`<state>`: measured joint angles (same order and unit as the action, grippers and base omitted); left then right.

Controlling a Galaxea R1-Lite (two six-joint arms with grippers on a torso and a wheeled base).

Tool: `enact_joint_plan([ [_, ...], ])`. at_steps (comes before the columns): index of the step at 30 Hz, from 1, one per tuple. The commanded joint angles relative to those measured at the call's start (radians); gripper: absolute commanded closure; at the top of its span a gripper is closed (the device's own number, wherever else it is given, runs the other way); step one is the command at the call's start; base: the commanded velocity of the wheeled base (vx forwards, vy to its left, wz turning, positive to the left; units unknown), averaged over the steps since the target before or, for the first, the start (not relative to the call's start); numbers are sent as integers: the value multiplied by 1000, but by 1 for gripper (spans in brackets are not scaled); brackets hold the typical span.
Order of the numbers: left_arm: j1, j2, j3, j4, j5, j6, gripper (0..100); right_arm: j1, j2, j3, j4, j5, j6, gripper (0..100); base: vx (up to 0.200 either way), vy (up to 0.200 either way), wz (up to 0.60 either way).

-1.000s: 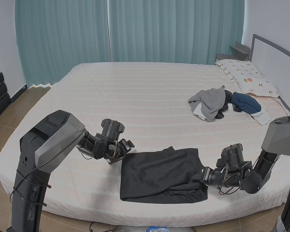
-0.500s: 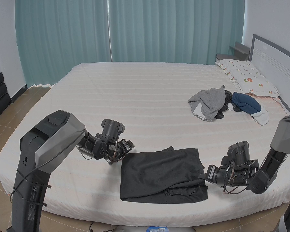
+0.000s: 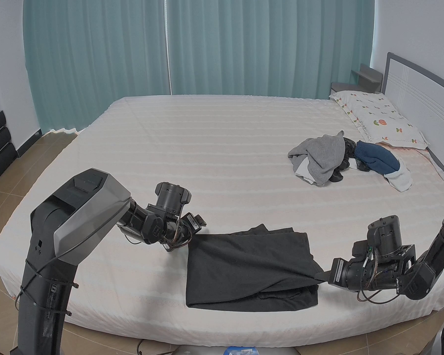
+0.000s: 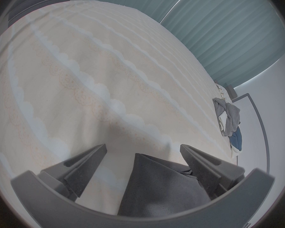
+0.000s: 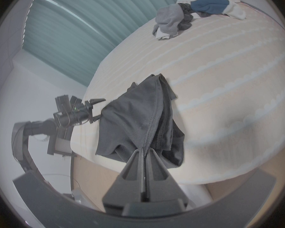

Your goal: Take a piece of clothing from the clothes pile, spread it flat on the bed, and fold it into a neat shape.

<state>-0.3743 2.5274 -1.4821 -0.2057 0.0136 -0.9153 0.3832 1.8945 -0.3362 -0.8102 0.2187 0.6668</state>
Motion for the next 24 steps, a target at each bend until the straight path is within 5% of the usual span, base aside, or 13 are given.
enact_joint_plan([
  [1,0,2,0,0,0,0,0,-3,23,34,-1,11,-19,100,0,0,0],
  [6,0,2,0,0,0,0,0,-3,117,59,-9,11,-98,100,0,0,0],
  [7,0,2,0,0,0,0,0,-3,133,66,-10,11,-124,0,0,0,0],
  [15,1,-12,23,2,-3,-4,0,-75,179,-24,-101,10,-142,0,0,0,0],
  [24,1,-61,85,-1,-58,-2,0,-113,331,-334,-49,5,-15,0,0,0,0],
])
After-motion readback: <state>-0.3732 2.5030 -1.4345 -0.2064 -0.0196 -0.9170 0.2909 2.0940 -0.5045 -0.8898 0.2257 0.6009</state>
